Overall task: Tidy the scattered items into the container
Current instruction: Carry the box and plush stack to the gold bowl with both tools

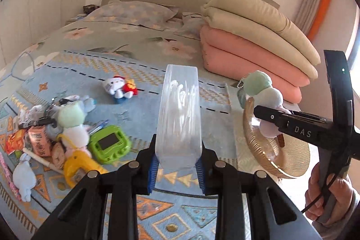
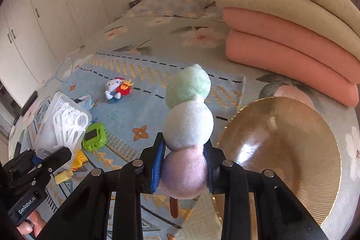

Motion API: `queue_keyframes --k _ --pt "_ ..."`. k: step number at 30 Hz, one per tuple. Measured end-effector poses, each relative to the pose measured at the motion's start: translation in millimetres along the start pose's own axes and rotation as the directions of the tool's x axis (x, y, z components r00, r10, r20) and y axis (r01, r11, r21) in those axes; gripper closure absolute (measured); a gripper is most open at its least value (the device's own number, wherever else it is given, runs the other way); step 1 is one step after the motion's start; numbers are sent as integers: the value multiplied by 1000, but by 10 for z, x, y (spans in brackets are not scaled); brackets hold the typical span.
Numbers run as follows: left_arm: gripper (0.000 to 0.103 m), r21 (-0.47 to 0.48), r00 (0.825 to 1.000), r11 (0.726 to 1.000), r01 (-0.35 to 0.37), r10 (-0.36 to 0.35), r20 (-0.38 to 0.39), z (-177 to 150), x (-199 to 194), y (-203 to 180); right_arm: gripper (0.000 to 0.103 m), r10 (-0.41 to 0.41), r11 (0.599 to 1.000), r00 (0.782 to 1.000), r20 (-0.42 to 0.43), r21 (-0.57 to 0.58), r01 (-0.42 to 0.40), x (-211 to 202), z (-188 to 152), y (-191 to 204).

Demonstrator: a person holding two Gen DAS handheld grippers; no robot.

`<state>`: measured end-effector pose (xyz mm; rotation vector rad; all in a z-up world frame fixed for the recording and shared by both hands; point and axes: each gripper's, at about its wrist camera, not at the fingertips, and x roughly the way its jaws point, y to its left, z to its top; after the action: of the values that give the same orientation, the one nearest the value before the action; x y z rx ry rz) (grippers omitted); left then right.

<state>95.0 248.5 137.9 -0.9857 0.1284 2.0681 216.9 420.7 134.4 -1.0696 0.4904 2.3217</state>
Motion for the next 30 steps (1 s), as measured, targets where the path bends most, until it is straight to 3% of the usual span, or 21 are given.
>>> queue_keyframes --k 6,10,16,26,28,29,30 --pt "78 61 983 984 164 -158 -95 136 430 -822 71 -109 984 994 -30 137 112 37 -116 -803" --pt "78 103 967 970 221 -204 -154 51 658 -1245 71 -142 973 989 -44 178 148 110 -147 -1073" --pt "78 144 949 956 257 -221 -225 -111 895 -1627 71 -132 971 990 -56 192 141 193 -208 -1221" --pt "78 173 944 957 234 -181 -275 -216 1073 -1776 70 -150 958 977 -149 221 181 388 -349 -1410" --pt "69 176 946 958 226 -173 -274 -229 1050 -1758 59 -155 956 977 -145 226 185 364 -360 -1407" --pt "57 178 949 959 218 -167 -267 -229 1030 -1749 47 -158 957 979 -127 226 184 323 -365 -1394" --pt "51 178 952 960 216 -167 -255 -224 1005 -1732 36 -164 957 981 -103 223 184 273 -362 -1376"
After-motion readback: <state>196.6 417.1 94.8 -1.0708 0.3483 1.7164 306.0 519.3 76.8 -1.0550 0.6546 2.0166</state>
